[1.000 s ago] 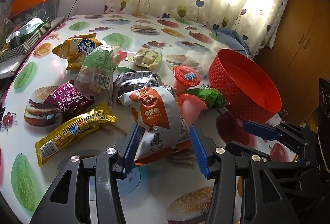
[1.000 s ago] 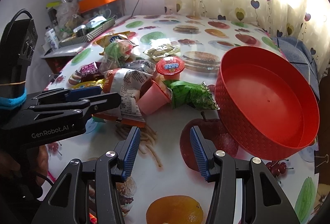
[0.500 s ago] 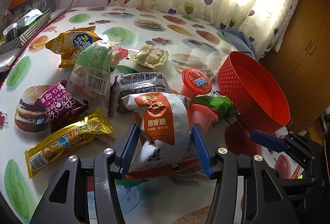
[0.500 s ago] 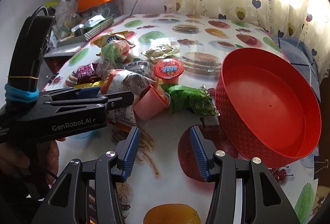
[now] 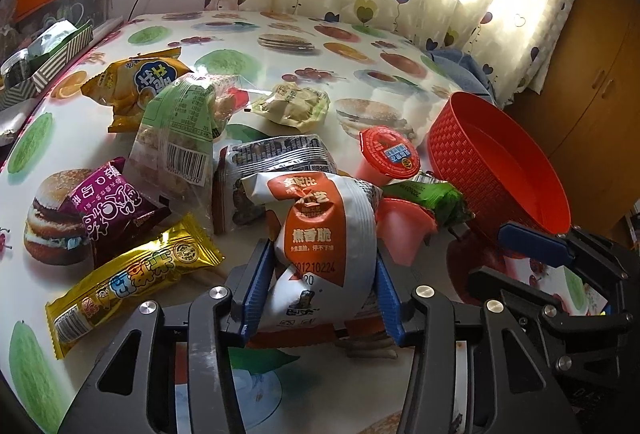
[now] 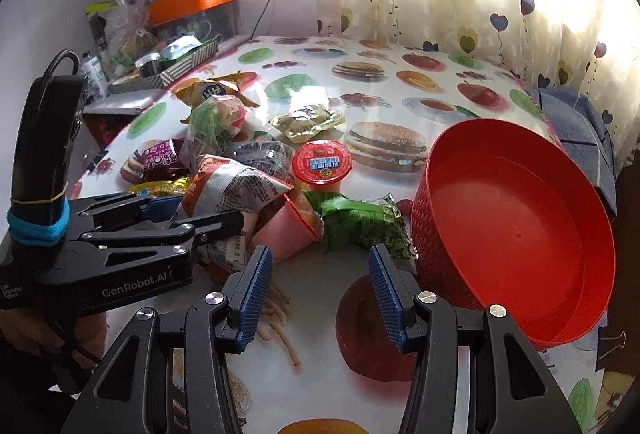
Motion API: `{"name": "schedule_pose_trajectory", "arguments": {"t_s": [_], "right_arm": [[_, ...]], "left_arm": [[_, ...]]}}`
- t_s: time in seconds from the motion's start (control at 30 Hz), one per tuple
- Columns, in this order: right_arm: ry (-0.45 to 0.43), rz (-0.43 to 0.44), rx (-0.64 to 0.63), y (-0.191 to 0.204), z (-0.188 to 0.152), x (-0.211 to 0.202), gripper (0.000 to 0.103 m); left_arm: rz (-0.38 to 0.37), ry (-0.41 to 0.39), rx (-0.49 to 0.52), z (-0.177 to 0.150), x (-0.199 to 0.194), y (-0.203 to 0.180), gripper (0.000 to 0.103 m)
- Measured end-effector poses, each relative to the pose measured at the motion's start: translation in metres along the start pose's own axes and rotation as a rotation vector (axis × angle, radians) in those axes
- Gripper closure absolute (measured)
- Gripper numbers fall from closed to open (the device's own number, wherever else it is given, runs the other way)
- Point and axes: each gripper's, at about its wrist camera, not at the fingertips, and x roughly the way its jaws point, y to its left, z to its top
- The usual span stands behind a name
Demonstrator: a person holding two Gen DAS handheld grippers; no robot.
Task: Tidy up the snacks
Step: 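Grasp the white-orange bread bag with the left gripper while the right gripper grasps the pink cup, then lift the bread bag and pink cup and carry both over the red basket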
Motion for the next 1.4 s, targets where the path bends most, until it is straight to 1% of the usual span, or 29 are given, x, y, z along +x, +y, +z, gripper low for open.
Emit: {"name": "schedule_pose_trajectory", "arguments": {"t_s": [0.23, 0.4, 0.57, 0.7, 0.77, 0.87, 0.97, 1.03, 1.07, 1.27, 1.4], "right_arm": [[-0.018, -0.005, -0.034, 0.004, 0.016, 0.007, 0.054], [-0.007, 0.040, -0.070, 0.012, 0.016, 0.017, 0.054], [-0.026, 0.077, -0.166, 0.023, 0.014, 0.025, 0.054], [-0.019, 0.104, -0.237, 0.029, 0.013, 0.034, 0.054], [0.009, 0.089, -0.256, 0.030, 0.011, 0.043, 0.054], [0.028, 0.098, -0.270, 0.032, 0.009, 0.048, 0.055], [0.028, 0.099, -0.291, 0.036, 0.005, 0.049, 0.059], [0.031, 0.084, -0.299, 0.039, 0.003, 0.051, 0.059], [0.031, 0.077, -0.304, 0.040, 0.002, 0.052, 0.062], [0.011, 0.042, -0.318, 0.044, 0.000, 0.053, 0.064], [-0.002, 0.039, -0.287, 0.042, -0.001, 0.050, 0.064]], "left_arm": [[0.005, -0.014, -0.009, -0.002, -0.009, 0.009, 0.056], [0.010, -0.042, -0.017, -0.002, -0.022, 0.015, 0.056], [0.017, -0.046, -0.033, -0.005, -0.027, 0.024, 0.056], [0.018, -0.043, -0.038, -0.007, -0.029, 0.028, 0.056], [0.017, -0.039, -0.041, -0.008, -0.029, 0.029, 0.056], [0.017, -0.037, -0.046, -0.009, -0.029, 0.031, 0.056], [0.016, -0.037, -0.045, -0.010, -0.030, 0.032, 0.056], [0.017, -0.034, -0.045, -0.011, -0.029, 0.032, 0.056], [0.016, -0.031, -0.047, -0.012, -0.029, 0.033, 0.056], [0.015, -0.026, -0.049, -0.014, -0.028, 0.034, 0.056], [0.016, -0.025, -0.051, -0.015, -0.029, 0.034, 0.056]]}}
